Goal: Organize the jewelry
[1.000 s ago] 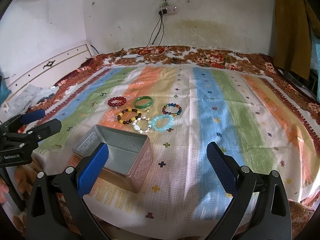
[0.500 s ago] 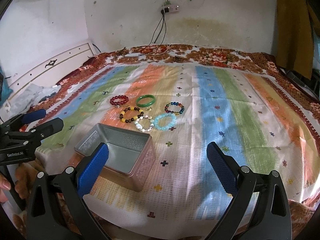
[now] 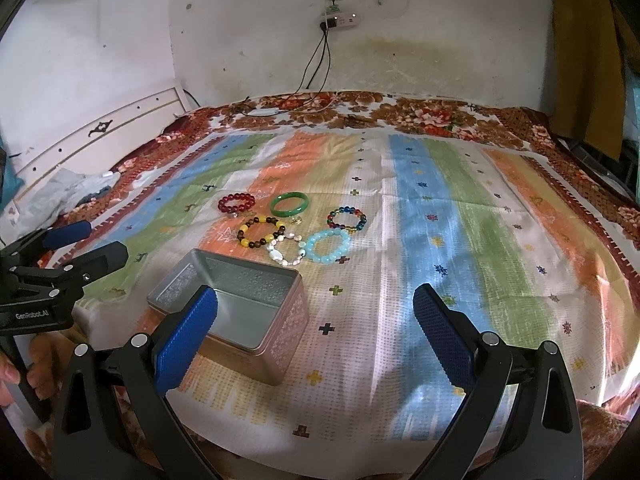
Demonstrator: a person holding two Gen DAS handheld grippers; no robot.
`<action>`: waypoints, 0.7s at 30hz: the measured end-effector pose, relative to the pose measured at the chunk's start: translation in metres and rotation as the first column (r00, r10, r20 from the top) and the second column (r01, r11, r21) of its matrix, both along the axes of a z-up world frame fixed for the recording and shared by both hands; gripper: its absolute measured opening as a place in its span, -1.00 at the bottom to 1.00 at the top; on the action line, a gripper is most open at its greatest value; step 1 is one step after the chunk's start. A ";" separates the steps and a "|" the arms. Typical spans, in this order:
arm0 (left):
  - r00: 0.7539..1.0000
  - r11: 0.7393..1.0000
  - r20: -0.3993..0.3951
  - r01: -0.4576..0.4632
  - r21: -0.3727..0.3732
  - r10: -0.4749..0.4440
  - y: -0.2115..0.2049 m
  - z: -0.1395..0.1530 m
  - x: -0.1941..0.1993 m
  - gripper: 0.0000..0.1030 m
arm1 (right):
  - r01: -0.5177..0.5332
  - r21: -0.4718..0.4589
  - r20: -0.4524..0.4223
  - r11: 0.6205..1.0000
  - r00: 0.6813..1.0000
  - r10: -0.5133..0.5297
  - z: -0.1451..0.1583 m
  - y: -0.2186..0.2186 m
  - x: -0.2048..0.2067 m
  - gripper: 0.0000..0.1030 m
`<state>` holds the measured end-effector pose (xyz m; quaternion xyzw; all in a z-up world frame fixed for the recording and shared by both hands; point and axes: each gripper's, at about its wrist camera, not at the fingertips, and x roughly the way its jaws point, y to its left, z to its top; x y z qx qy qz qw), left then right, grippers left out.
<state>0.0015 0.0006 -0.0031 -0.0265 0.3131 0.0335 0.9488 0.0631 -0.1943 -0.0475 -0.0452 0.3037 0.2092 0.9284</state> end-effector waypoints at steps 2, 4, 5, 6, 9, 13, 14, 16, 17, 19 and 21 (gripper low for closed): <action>1.000 1.000 -0.001 -0.001 0.001 0.001 0.000 0.000 0.000 0.89 | 0.001 -0.003 0.000 1.000 1.000 -0.001 0.000 0.000 0.000 0.93; 1.000 1.000 -0.004 -0.003 0.001 0.003 0.000 -0.002 -0.001 0.89 | 0.001 -0.001 0.001 1.000 1.000 -0.001 0.000 0.000 0.000 0.93; 1.000 1.000 -0.004 -0.004 0.001 0.004 0.001 -0.002 -0.001 0.89 | 0.000 -0.001 0.001 1.000 1.000 0.000 0.000 -0.001 0.000 0.93; 1.000 1.000 -0.005 -0.005 0.002 0.005 0.002 -0.003 -0.002 0.89 | 0.001 0.001 0.001 1.000 1.000 -0.001 0.000 -0.001 0.000 0.93; 1.000 1.000 -0.005 -0.005 0.002 0.005 0.002 -0.003 -0.001 0.89 | 0.004 0.003 -0.001 1.000 1.000 -0.004 0.000 0.000 0.000 0.93; 1.000 1.000 -0.005 -0.004 0.001 0.004 0.002 -0.002 -0.001 0.89 | 0.008 0.011 -0.010 1.000 1.000 -0.008 -0.001 -0.001 0.001 0.93; 1.000 1.000 -0.005 -0.004 0.001 0.004 0.002 -0.002 0.000 0.89 | 0.007 0.012 -0.012 1.000 1.000 -0.007 -0.001 0.000 0.001 0.93; 1.000 1.000 -0.006 -0.004 0.001 0.004 0.002 -0.002 0.000 0.89 | 0.003 0.009 -0.012 1.000 1.000 -0.003 -0.001 0.000 0.001 0.93; 1.000 1.000 -0.006 -0.004 0.001 0.004 0.002 -0.002 -0.001 0.89 | 0.001 0.007 -0.012 1.000 1.000 -0.001 -0.002 0.000 0.001 0.93; 1.000 1.000 -0.006 -0.006 0.001 0.006 0.002 -0.002 -0.001 0.89 | -0.001 0.003 -0.014 1.000 1.000 0.001 -0.002 0.002 0.001 0.93; 1.000 1.000 -0.006 -0.005 0.000 0.005 0.001 -0.002 0.000 0.89 | -0.001 0.000 -0.016 1.000 1.000 0.002 -0.002 0.002 0.002 0.93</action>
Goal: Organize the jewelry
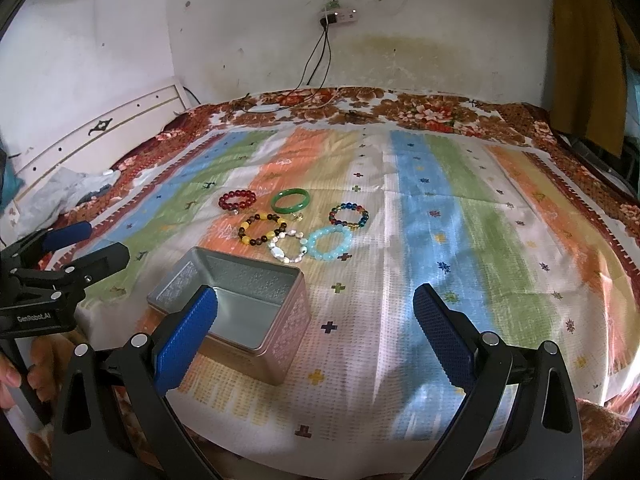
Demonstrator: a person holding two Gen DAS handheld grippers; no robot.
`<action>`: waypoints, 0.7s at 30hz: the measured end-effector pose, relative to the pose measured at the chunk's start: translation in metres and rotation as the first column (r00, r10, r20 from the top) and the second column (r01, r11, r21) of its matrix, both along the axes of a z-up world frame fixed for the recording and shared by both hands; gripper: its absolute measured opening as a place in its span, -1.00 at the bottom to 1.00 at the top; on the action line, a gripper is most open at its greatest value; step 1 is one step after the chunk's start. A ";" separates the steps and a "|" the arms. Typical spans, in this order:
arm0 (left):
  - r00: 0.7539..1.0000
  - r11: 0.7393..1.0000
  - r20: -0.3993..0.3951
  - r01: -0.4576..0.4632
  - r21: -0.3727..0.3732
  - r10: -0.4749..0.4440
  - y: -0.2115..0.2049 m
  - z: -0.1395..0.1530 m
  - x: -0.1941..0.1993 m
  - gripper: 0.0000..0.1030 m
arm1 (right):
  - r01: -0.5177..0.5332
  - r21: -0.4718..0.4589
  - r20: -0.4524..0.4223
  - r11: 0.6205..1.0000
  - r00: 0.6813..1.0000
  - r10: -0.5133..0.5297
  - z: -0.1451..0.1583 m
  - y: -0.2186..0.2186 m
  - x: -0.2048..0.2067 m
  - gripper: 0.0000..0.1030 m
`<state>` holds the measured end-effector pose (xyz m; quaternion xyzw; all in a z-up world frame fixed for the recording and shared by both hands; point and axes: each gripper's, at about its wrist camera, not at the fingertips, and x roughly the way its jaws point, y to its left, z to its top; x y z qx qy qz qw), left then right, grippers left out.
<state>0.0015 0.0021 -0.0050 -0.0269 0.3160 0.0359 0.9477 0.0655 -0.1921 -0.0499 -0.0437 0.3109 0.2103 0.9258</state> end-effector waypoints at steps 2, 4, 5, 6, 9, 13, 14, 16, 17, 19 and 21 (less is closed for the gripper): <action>1.000 1.000 0.000 -0.001 -0.001 0.001 0.000 0.000 0.000 0.89 | 0.003 -0.004 0.002 1.000 1.000 -0.003 0.000 0.000 0.001 0.93; 1.000 1.000 -0.002 -0.001 -0.002 0.001 0.000 0.000 0.000 0.89 | 0.001 -0.008 0.006 1.000 1.000 -0.001 0.000 0.001 0.000 0.93; 1.000 1.000 -0.001 0.001 0.000 -0.001 0.000 0.000 0.000 0.89 | -0.001 -0.011 0.007 1.000 1.000 0.001 0.000 0.002 0.000 0.93; 1.000 1.000 -0.001 0.001 0.000 -0.001 0.000 0.000 -0.001 0.89 | -0.002 -0.013 0.008 1.000 1.000 0.002 0.000 0.003 0.000 0.93; 1.000 1.000 0.000 0.001 0.000 -0.001 0.000 0.001 0.000 0.89 | -0.005 -0.019 0.011 1.000 1.000 0.005 0.000 0.004 -0.001 0.93; 1.000 1.000 -0.001 0.000 0.000 0.000 0.000 0.001 0.000 0.89 | -0.003 -0.015 0.006 1.000 1.000 0.003 -0.001 0.004 -0.001 0.93; 1.000 1.000 0.000 0.000 -0.001 0.000 0.000 0.001 0.001 0.89 | -0.001 -0.013 0.003 1.000 1.000 0.001 -0.001 0.004 -0.001 0.93; 1.000 1.000 -0.003 -0.001 -0.001 0.001 0.000 0.001 0.001 0.89 | 0.003 -0.005 -0.007 1.000 1.000 -0.003 0.000 0.003 0.002 0.93; 1.000 1.000 -0.005 -0.003 -0.002 0.003 0.000 0.000 0.001 0.89 | 0.008 -0.001 -0.015 1.000 1.000 -0.008 0.000 0.003 0.005 0.93; 1.000 1.000 -0.009 -0.003 -0.005 0.003 0.001 -0.002 0.001 0.89 | 0.017 0.008 -0.030 1.000 0.999 -0.017 -0.001 0.001 0.010 0.93; 1.000 1.000 -0.018 -0.008 -0.006 0.008 0.000 -0.004 0.002 0.89 | 0.024 0.014 -0.043 1.000 0.999 -0.024 -0.002 0.001 0.014 0.93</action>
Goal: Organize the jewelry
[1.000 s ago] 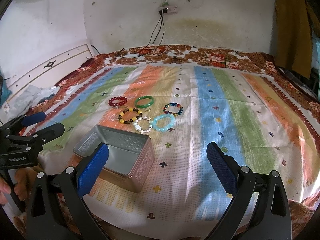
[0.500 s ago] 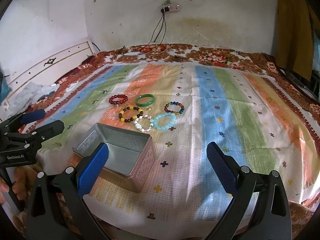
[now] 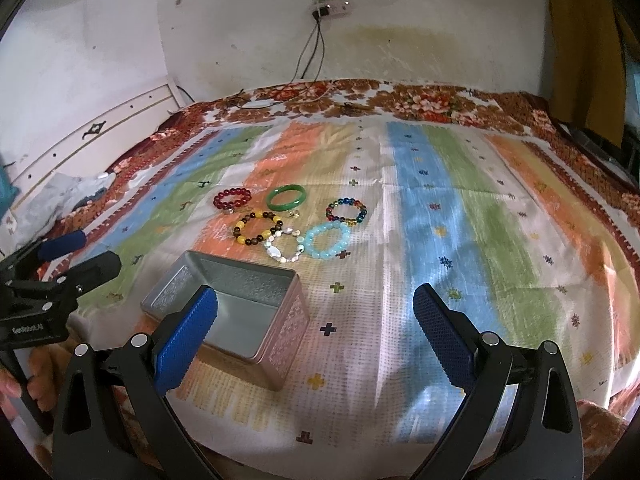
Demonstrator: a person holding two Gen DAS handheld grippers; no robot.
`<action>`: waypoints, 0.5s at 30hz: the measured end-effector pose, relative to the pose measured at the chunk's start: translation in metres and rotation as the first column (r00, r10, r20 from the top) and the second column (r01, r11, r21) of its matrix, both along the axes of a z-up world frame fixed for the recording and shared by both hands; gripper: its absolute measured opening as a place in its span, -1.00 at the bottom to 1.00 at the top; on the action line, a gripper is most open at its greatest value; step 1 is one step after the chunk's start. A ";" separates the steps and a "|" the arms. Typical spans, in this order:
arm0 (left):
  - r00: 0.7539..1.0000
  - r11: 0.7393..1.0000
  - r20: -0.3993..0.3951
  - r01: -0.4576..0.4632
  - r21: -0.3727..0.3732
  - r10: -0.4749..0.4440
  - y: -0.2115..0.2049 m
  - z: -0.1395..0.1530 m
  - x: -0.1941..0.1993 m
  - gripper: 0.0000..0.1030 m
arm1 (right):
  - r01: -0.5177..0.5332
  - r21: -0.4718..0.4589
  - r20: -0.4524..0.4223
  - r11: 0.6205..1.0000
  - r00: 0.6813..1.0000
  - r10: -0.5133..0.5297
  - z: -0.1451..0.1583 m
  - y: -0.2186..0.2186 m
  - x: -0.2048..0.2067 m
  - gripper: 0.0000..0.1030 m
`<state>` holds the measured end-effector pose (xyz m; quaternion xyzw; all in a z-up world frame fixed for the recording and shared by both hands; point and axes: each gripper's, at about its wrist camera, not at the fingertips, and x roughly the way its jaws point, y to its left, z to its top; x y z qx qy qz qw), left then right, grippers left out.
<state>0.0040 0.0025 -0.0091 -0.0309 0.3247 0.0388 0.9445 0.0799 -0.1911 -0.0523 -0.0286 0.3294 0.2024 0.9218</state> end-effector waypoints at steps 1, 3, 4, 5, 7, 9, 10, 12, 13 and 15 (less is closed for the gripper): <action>1.000 1.000 -0.006 -0.005 -0.004 0.005 0.001 -0.001 0.002 0.89 | 0.002 0.002 -0.005 1.000 1.000 -0.002 0.000 0.000 0.002 0.93; 1.000 1.000 -0.017 -0.013 -0.015 0.012 0.003 -0.001 0.007 0.89 | 0.003 0.004 -0.010 1.000 1.000 -0.003 -0.001 0.001 0.006 0.93; 1.000 1.000 -0.023 -0.016 -0.021 0.016 0.004 -0.001 0.009 0.89 | 0.004 0.004 -0.012 1.000 1.000 -0.004 -0.001 0.001 0.008 0.93; 1.000 1.000 -0.025 -0.020 -0.023 0.020 0.004 -0.001 0.011 0.89 | 0.004 0.004 -0.014 1.000 1.000 -0.004 -0.001 0.001 0.010 0.93; 0.999 1.000 -0.024 -0.023 -0.011 0.023 0.004 0.000 0.015 0.89 | 0.005 0.005 -0.016 1.000 1.000 -0.005 0.000 0.003 0.014 0.93; 1.000 1.000 -0.021 -0.022 0.009 0.022 0.003 0.004 0.021 0.89 | 0.004 0.002 -0.015 1.000 1.000 -0.004 0.001 0.005 0.019 0.93; 1.000 1.000 -0.017 -0.022 0.018 0.022 0.002 0.006 0.023 0.89 | 0.003 0.000 -0.013 1.000 1.000 -0.003 0.002 0.006 0.021 0.93; 1.000 1.000 -0.017 -0.015 0.021 0.016 0.002 0.008 0.028 0.89 | 0.000 -0.008 -0.010 1.000 1.000 0.000 0.003 0.008 0.024 0.93; 1.000 1.000 -0.021 -0.012 0.019 0.012 0.002 0.008 0.031 0.89 | -0.001 -0.013 -0.012 1.000 1.000 0.000 0.003 0.009 0.026 0.93; 0.999 1.000 -0.033 -0.012 0.019 0.013 0.006 0.010 0.042 0.89 | 0.000 -0.018 -0.020 1.000 1.000 0.000 0.002 0.011 0.031 0.93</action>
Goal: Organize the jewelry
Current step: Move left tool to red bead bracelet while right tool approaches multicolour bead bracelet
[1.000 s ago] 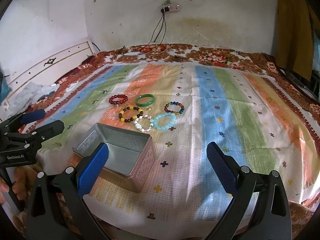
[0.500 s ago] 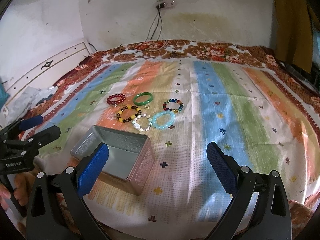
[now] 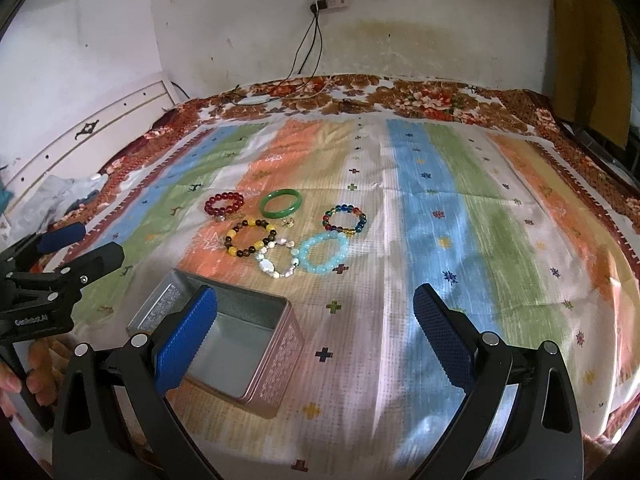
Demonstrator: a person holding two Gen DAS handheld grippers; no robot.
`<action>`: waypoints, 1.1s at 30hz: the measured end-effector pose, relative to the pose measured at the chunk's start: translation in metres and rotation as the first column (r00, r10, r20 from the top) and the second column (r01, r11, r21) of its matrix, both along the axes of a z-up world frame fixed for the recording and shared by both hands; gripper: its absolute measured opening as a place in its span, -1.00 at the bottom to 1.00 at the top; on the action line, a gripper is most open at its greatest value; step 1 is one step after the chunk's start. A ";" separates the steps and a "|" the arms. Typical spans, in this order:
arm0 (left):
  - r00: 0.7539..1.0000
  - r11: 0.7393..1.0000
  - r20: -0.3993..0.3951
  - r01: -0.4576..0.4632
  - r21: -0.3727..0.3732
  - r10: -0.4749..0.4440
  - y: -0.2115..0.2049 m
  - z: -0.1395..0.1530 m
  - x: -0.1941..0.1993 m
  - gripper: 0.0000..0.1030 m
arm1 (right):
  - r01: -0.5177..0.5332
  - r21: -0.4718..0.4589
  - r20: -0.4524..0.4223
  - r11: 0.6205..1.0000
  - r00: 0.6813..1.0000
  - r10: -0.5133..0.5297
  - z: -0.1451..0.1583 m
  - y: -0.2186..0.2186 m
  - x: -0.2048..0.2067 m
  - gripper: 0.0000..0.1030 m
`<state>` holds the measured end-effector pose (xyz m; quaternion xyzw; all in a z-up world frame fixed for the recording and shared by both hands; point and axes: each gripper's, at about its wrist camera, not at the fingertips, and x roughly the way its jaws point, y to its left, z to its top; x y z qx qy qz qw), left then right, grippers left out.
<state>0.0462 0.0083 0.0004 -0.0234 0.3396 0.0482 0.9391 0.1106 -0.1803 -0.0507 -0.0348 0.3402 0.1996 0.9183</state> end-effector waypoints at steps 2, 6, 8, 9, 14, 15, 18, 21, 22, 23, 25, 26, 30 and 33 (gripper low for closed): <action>1.000 1.000 -0.011 -0.002 -0.001 0.002 0.001 0.000 0.009 0.89 | 0.003 -0.006 -0.010 1.000 1.000 -0.003 -0.001 0.003 0.007 0.93; 1.000 1.000 -0.026 -0.007 -0.009 0.006 0.006 0.001 0.023 0.89 | 0.008 -0.012 -0.015 1.000 1.000 -0.008 -0.001 0.006 0.017 0.93; 0.999 1.000 -0.034 -0.008 -0.001 0.008 0.007 0.000 0.029 0.89 | 0.006 -0.011 -0.023 1.000 1.000 -0.006 -0.002 0.008 0.022 0.93; 0.999 1.000 -0.039 -0.009 0.001 0.009 0.008 0.000 0.033 0.89 | 0.005 -0.011 -0.026 1.000 1.000 -0.006 -0.001 0.009 0.024 0.93; 0.998 1.000 -0.063 -0.019 -0.003 0.019 0.016 -0.001 0.050 0.89 | 0.009 -0.012 -0.037 1.000 0.999 -0.010 0.000 0.012 0.038 0.93; 0.998 1.000 -0.066 -0.022 0.001 0.022 0.017 -0.001 0.054 0.89 | 0.010 -0.012 -0.038 1.000 0.999 -0.011 0.000 0.013 0.040 0.93; 0.997 1.000 -0.074 -0.025 0.010 0.025 0.022 -0.002 0.065 0.89 | 0.013 -0.012 -0.047 1.000 0.999 -0.014 0.000 0.014 0.048 0.93; 0.996 0.999 -0.085 -0.031 0.016 0.033 0.026 -0.004 0.076 0.89 | 0.014 -0.015 -0.056 1.000 0.998 -0.015 0.000 0.015 0.056 0.93; 0.995 0.999 -0.089 -0.032 0.017 0.033 0.027 -0.004 0.079 0.89 | 0.014 -0.018 -0.057 1.000 0.998 -0.016 -0.001 0.016 0.058 0.93; 0.995 0.999 -0.094 -0.033 0.018 0.034 0.029 -0.005 0.082 0.89 | 0.016 -0.021 -0.058 1.000 0.998 -0.017 -0.001 0.016 0.060 0.93; 0.994 0.999 -0.100 -0.033 0.017 0.035 0.032 -0.005 0.089 0.89 | 0.019 -0.024 -0.062 1.000 0.998 -0.021 -0.002 0.017 0.065 0.93; 0.994 0.999 -0.103 -0.035 0.016 0.036 0.034 -0.005 0.092 0.89 | 0.021 -0.027 -0.064 0.999 0.998 -0.023 -0.002 0.017 0.067 0.93; 0.990 0.999 -0.132 -0.051 0.011 0.052 0.043 -0.008 0.106 0.89 | 0.039 -0.039 -0.077 0.998 0.996 -0.042 -0.003 0.019 0.079 0.93; 0.985 0.998 -0.159 -0.067 0.013 0.068 0.052 -0.011 0.115 0.89 | 0.044 -0.042 -0.099 0.998 0.994 -0.048 -0.005 0.019 0.091 0.93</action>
